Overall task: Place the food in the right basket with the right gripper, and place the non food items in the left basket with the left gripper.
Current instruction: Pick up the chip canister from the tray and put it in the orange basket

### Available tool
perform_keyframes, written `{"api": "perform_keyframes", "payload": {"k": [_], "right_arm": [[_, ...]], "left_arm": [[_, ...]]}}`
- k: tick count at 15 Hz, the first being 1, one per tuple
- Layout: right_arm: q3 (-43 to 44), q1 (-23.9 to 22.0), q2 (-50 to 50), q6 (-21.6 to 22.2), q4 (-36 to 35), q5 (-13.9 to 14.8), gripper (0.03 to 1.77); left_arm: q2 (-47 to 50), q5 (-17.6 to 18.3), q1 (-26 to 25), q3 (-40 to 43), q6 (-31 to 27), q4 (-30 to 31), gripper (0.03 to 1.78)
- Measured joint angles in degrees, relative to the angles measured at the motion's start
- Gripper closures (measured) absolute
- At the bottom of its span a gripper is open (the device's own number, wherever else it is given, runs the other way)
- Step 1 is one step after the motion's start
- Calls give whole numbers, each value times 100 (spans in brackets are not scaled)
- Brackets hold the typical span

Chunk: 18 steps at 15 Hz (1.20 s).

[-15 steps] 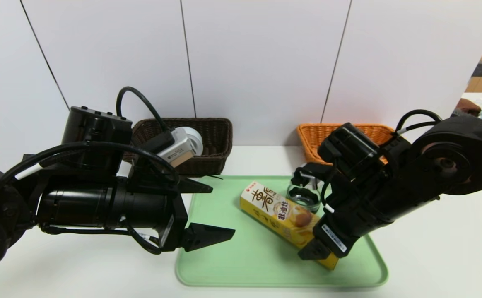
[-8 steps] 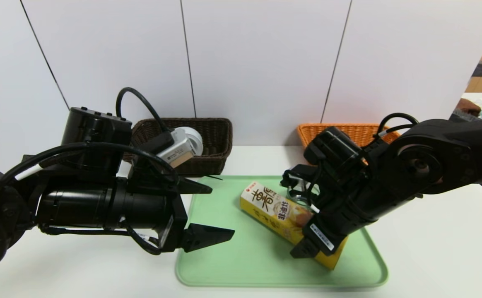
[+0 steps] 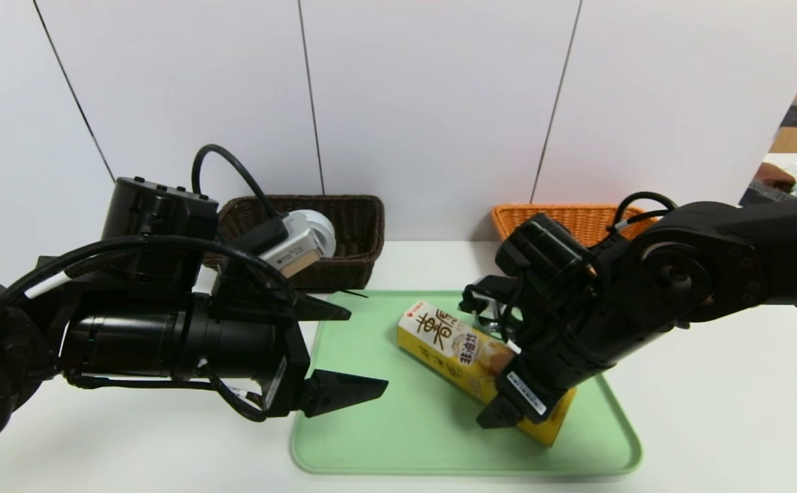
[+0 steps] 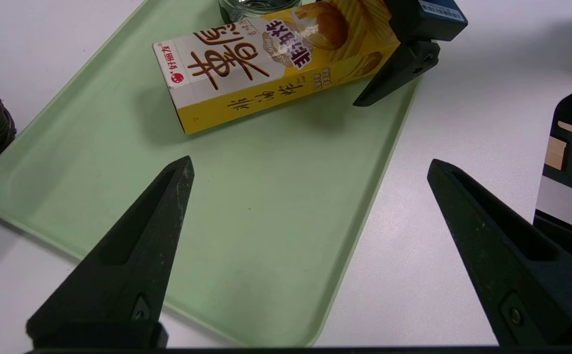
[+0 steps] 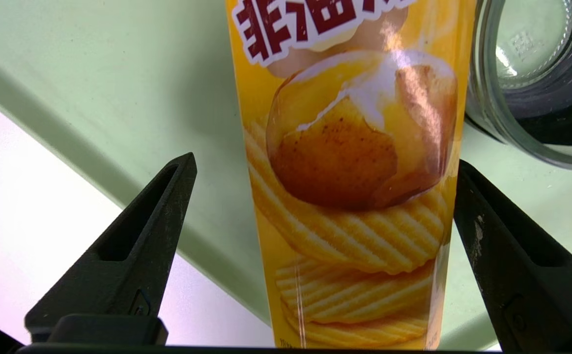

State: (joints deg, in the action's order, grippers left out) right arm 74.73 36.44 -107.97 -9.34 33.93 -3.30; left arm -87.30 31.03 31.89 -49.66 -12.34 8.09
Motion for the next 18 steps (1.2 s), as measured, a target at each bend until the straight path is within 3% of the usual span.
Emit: {"api": "perform_keyframes", "payload": {"k": [15,18], "right_arm": [[21,20,-74,30,27,55,10],[7,20,-79,30,24,63,60]], "left_arm": [[6,0,-17,-9,-4,2,12],[9,1,-17,-9,-6,2,12]]}}
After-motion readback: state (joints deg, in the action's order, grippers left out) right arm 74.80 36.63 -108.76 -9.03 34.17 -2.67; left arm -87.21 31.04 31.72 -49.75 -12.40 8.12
